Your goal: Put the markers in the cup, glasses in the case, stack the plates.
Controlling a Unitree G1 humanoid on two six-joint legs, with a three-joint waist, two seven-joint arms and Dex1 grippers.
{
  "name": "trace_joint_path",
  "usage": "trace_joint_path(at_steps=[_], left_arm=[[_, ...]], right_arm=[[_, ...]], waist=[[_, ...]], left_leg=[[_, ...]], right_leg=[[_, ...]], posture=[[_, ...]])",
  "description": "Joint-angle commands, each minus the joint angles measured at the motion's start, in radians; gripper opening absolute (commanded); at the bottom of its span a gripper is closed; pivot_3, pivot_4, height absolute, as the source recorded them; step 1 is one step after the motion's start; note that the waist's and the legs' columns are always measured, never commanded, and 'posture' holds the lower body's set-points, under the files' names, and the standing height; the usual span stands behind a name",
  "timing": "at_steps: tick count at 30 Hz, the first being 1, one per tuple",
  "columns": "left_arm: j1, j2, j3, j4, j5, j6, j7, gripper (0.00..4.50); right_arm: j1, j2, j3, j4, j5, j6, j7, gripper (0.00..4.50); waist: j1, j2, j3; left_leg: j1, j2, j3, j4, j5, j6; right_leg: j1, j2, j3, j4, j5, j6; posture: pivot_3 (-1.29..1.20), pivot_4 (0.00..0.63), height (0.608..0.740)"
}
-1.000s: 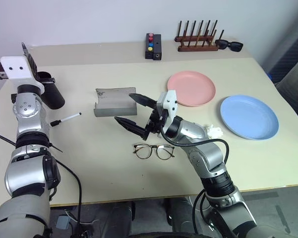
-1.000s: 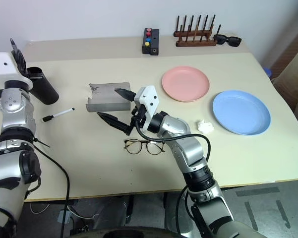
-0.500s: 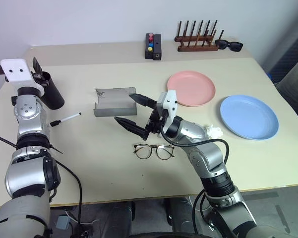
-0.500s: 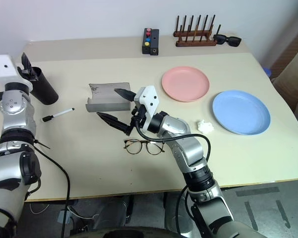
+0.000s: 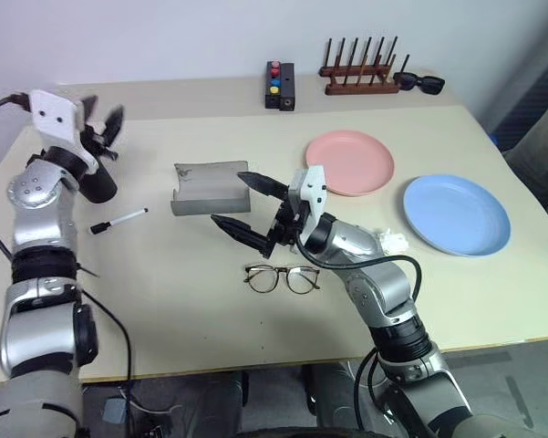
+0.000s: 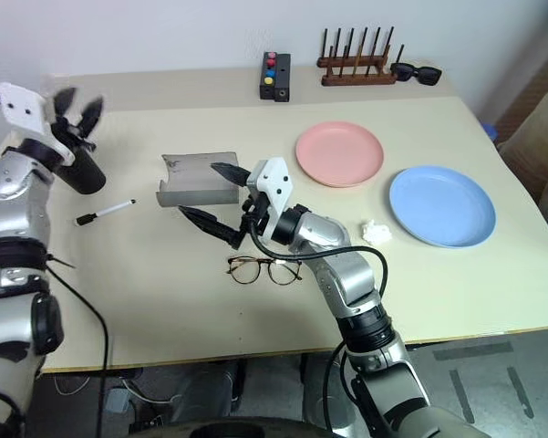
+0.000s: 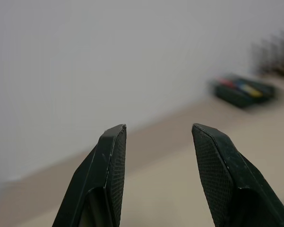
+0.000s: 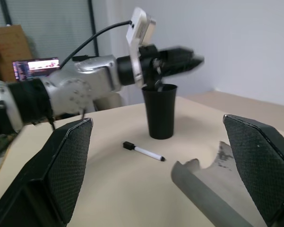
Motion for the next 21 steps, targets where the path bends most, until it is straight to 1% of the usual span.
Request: trace_joint_path(at_steps=[1, 5, 8, 10, 14, 21], left_arm=[[0.028, 0.067, -0.02, -0.083, 0.001, 0.136, -0.083, 2.19], [0.086, 0.127, -0.081, -0.172, 0.0, 0.291, -0.229, 2.19], [0.103, 0.184, -0.154, -0.149, 0.062, 0.383, -0.301, 2.19], [0.108, 0.213, -0.2, -0.112, 0.1, 0.403, -0.346, 2.19], [0.077, 0.24, -0.26, -0.025, 0.17, 0.375, -0.394, 2.19], [-0.017, 0.237, -0.359, 0.196, 0.309, 0.255, -0.429, 2.19]], right_arm=[[-0.017, 0.008, -0.013, -0.025, 0.016, -0.012, -0.001, 4.5], [-0.016, 0.006, -0.013, -0.024, 0.015, -0.009, 0.004, 4.5], [-0.017, 0.006, -0.011, -0.021, 0.017, -0.006, 0.008, 4.5], [-0.017, 0.006, -0.01, -0.021, 0.017, -0.004, 0.01, 4.5], [-0.014, 0.007, -0.008, -0.024, 0.018, -0.001, 0.012, 4.5], [-0.013, 0.012, -0.008, -0.022, 0.015, -0.004, 0.011, 4.5]], waist=[[-0.008, 0.0, 0.0], [-0.013, 0.0, 0.0], [-0.013, 0.0, 0.0], [-0.014, 0.0, 0.0], [-0.013, 0.0, 0.0], [-0.007, 0.0, 0.0]], left_leg=[[0.0, 0.001, 0.0, 0.0, 0.0, 0.0], [0.0, 0.001, 0.0, 0.0, 0.0, 0.0], [0.0, 0.002, 0.0, 0.0, 0.0, 0.0], [0.0, 0.003, 0.0, 0.0, 0.0, 0.0], [0.0, 0.005, 0.0, 0.0, 0.0, 0.0], [0.0, 0.005, 0.001, 0.0, 0.0, 0.0]], right_leg=[[0.0, 0.001, 0.0, 0.0, 0.0, 0.0], [0.0, 0.001, 0.0, 0.0, 0.0, 0.0], [0.0, 0.002, 0.0, 0.0, 0.0, -0.001], [0.0, 0.003, 0.0, 0.0, 0.001, -0.001], [-0.001, 0.005, 0.0, 0.0, 0.001, -0.002], [-0.001, 0.005, 0.0, 0.0, 0.001, -0.002]], posture=[[0.0, 0.15, 0.739], [0.0, 0.15, 0.739], [0.0, 0.15, 0.739], [0.0, 0.15, 0.739], [0.0, 0.15, 0.739], [0.0, 0.15, 0.739]])
